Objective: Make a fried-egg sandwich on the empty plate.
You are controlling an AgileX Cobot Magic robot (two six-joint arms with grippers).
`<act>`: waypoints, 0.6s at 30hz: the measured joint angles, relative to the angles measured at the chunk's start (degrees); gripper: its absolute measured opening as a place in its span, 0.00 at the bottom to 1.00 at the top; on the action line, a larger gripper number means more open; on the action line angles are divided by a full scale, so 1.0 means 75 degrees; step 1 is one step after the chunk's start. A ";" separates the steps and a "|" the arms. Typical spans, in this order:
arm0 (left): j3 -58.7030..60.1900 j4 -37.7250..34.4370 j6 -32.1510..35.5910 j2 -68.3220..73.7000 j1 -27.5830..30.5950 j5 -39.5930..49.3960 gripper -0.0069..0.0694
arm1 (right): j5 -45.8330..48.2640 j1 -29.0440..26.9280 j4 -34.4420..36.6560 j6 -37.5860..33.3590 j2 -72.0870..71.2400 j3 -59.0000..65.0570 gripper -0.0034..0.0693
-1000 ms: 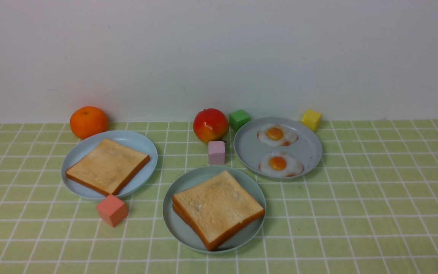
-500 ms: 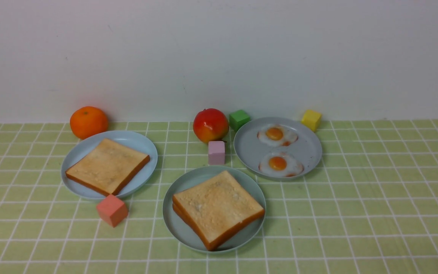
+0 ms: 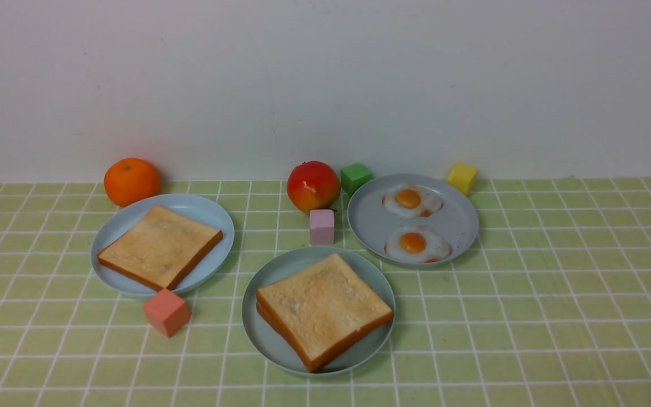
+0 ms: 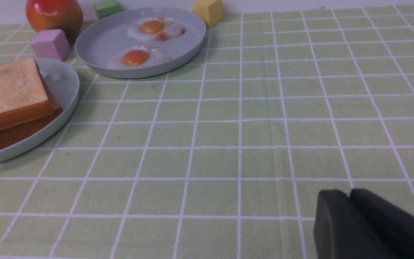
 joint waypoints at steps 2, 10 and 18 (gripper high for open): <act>0.0000 0.0000 0.0000 0.0000 0.0000 0.0000 0.09 | 0.0000 0.0000 0.0000 0.0000 0.0000 0.0000 0.16; 0.0000 0.0000 0.0000 0.0000 0.0000 0.0000 0.10 | 0.0000 0.0000 0.0000 0.0000 0.0000 0.0000 0.16; 0.0000 0.0000 0.0000 0.0000 0.0000 0.0000 0.11 | 0.0000 0.0000 0.0000 0.0000 0.0000 0.0000 0.16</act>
